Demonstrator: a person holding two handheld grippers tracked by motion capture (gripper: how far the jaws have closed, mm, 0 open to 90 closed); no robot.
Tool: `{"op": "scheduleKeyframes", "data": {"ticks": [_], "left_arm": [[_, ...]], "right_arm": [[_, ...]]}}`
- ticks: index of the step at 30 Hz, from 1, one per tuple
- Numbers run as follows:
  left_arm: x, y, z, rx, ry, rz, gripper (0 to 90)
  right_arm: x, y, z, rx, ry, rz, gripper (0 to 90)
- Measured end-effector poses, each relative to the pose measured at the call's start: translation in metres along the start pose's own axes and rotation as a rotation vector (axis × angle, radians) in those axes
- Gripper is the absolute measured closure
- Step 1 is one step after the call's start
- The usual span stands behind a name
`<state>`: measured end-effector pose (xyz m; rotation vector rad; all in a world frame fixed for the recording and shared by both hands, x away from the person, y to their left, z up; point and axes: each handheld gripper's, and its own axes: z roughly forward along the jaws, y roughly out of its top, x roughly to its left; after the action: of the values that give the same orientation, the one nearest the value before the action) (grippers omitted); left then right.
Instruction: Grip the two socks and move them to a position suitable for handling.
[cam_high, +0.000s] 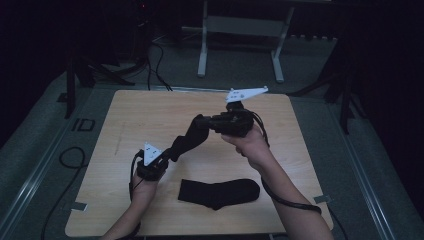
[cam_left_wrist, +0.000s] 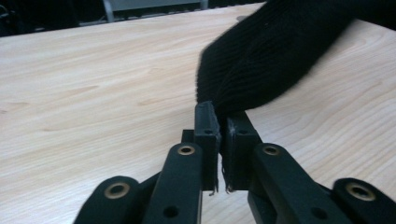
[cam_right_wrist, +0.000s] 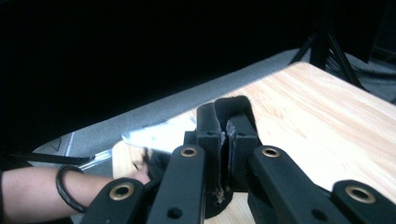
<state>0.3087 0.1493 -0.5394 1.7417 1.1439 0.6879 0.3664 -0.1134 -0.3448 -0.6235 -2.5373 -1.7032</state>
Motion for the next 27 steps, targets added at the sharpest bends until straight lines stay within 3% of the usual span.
{"op": "scheduleKeyframes", "data": {"ticks": [2,4,5,7,8,10,11,13,14,17,18,19,20,21,27], "left_arm": [[0.001,0.002,-0.002,0.000,0.028,0.013,86.4],[0.002,0.004,-0.004,0.000,0.050,0.034,86.4],[0.000,0.005,-0.004,0.007,0.061,0.047,86.4],[-0.001,0.005,-0.004,0.013,0.067,0.056,86.3],[-0.006,0.005,-0.002,0.033,0.072,0.096,86.3],[-0.009,0.004,-0.001,0.041,0.073,0.114,86.3],[-0.012,0.003,0.000,0.049,0.071,0.133,86.2],[-0.018,0.001,0.004,0.070,0.061,0.157,86.2],[-0.020,0.000,0.006,0.081,0.060,0.170,86.1],[-0.025,-0.002,0.012,0.112,0.045,0.189,86.0],[-0.028,-0.003,0.017,0.149,0.014,0.192,86.0],[-0.030,-0.003,0.019,0.158,0.009,0.197,85.9],[-0.031,-0.004,0.021,0.170,0.002,0.203,85.9],[-0.034,-0.005,0.025,0.199,-0.009,0.218,85.6],[-0.043,-0.008,0.030,0.237,-0.021,0.265,84.1]], "right_arm": [[-0.006,-0.006,-0.004,0.001,-0.013,0.015,86.4],[-0.018,-0.019,-0.010,0.018,-0.040,0.046,86.3],[-0.032,-0.034,-0.015,0.035,-0.081,0.083,86.3],[-0.040,-0.042,-0.018,0.050,-0.097,0.100,86.2],[-0.055,-0.059,-0.022,0.082,-0.149,0.136,86.1],[-0.062,-0.068,-0.024,0.099,-0.162,0.157,86.1],[-0.076,-0.085,-0.028,0.124,-0.197,0.199,86.1],[-0.082,-0.094,-0.030,0.139,-0.213,0.216,86.0],[-0.093,-0.111,-0.033,0.165,-0.246,0.246,86.0],[-0.099,-0.120,-0.034,0.184,-0.267,0.261,85.9],[-0.105,-0.128,-0.035,0.202,-0.280,0.275,85.9],[-0.120,-0.151,-0.038,0.233,-0.312,0.325,85.9],[-0.120,-0.151,-0.038,0.233,-0.312,0.325,85.9],[-0.129,-0.165,-0.040,0.249,-0.329,0.359,85.9],[-0.140,-0.189,-0.034,0.323,-0.374,0.373,85.7]]}}
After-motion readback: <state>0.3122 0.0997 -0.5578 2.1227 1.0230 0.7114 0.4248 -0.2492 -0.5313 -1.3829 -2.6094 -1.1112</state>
